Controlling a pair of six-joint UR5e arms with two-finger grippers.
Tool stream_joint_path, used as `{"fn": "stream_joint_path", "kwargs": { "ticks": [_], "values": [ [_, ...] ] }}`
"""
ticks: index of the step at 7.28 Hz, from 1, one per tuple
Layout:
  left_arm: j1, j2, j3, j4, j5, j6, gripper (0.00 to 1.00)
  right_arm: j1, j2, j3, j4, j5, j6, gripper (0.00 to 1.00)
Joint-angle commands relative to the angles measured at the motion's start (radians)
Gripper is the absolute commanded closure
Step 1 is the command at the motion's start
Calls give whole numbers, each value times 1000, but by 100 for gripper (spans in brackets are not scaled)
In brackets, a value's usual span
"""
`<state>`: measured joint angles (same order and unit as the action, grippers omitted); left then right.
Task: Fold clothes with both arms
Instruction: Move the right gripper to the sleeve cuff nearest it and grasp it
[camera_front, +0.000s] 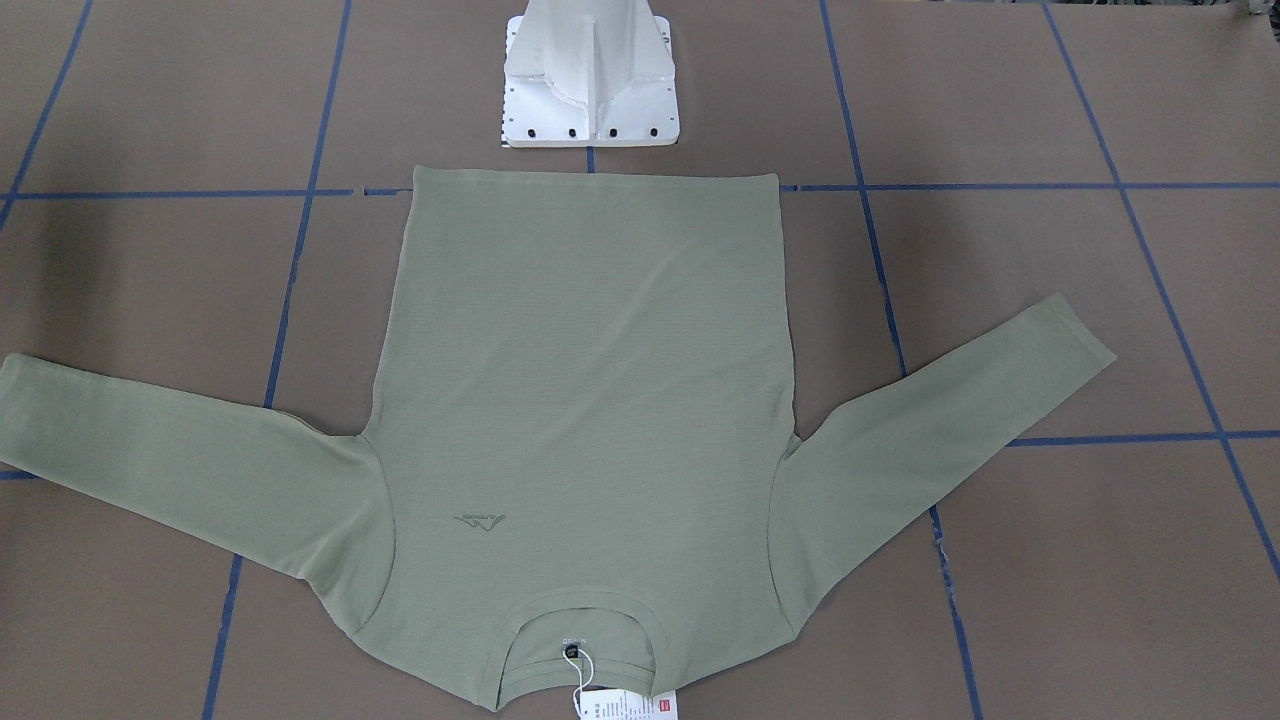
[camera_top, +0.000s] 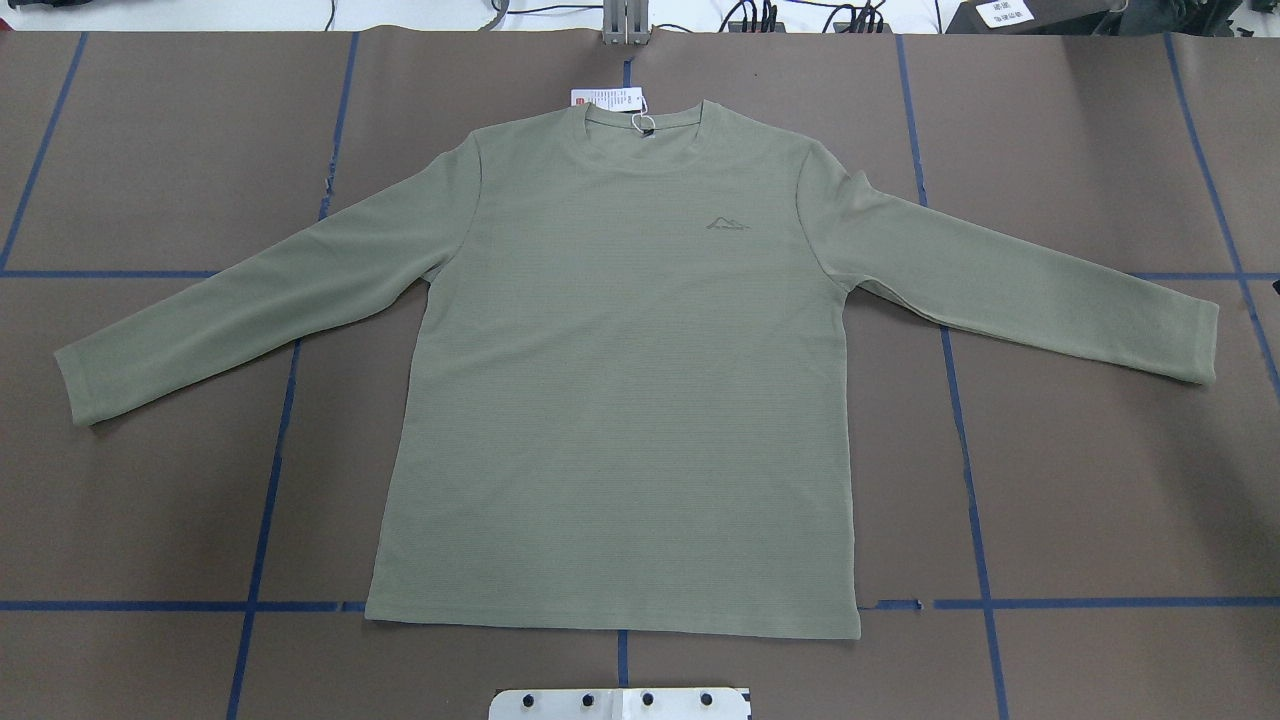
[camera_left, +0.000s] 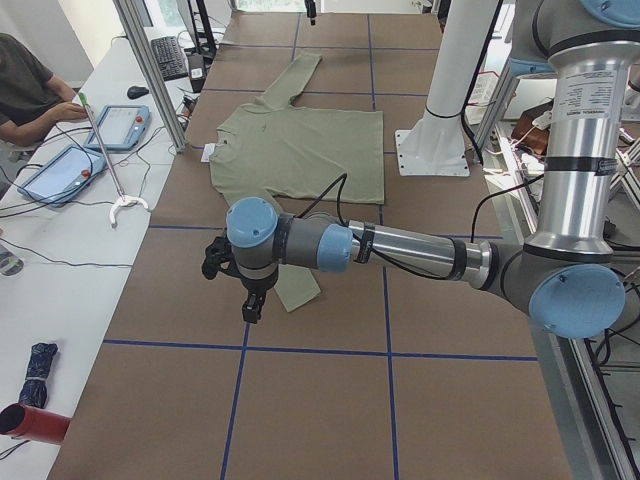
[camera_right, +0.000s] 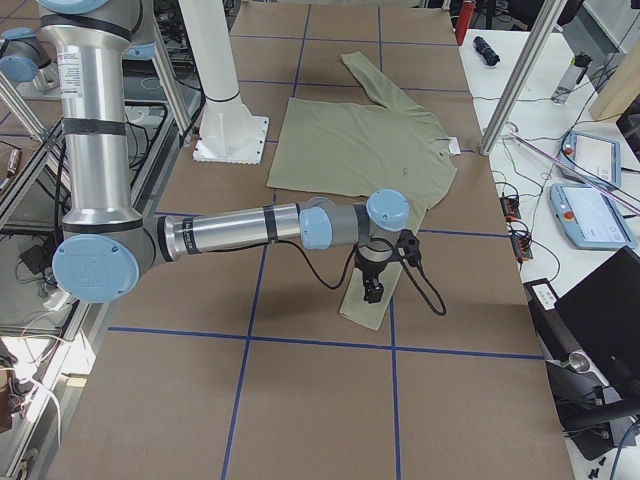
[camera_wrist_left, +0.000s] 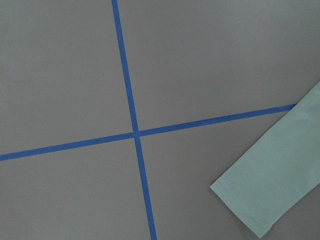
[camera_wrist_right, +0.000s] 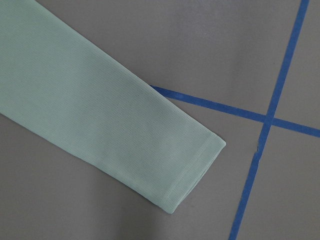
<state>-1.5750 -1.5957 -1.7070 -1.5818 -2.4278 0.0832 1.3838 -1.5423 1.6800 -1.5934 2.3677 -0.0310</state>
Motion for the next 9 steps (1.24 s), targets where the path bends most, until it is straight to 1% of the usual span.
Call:
{"fn": "stream_joint_path", "kwargs": {
  "ticks": [1, 2, 3, 4, 5, 6, 8, 9],
  "values": [
    [0, 8, -6, -30, -26, -2, 0, -5, 27, -154, 159, 10, 104, 0],
    [0, 8, -5, -29, -68, -3, 0, -43, 31, -214, 323, 8, 296, 0],
    [1, 5, -9, -32, -74, 1, 0, -102, 31, -291, 449, -1, 424, 1],
    [1, 5, -10, -40, -74, 0, 0, -109, 51, -375, 531, -1, 436, 2],
    [1, 5, -10, -50, -74, -5, 0, -111, 59, -397, 536, -1, 437, 5],
    [1, 5, -8, -50, -74, -3, 0, -117, 74, -429, 533, -4, 437, 11],
    [1, 5, -10, -50, -74, -3, 0, -120, 140, -515, 532, -18, 444, 12],
    [1, 3, -10, -50, -74, -3, 0, -120, 157, -520, 533, -19, 488, 14]
  ]
}}
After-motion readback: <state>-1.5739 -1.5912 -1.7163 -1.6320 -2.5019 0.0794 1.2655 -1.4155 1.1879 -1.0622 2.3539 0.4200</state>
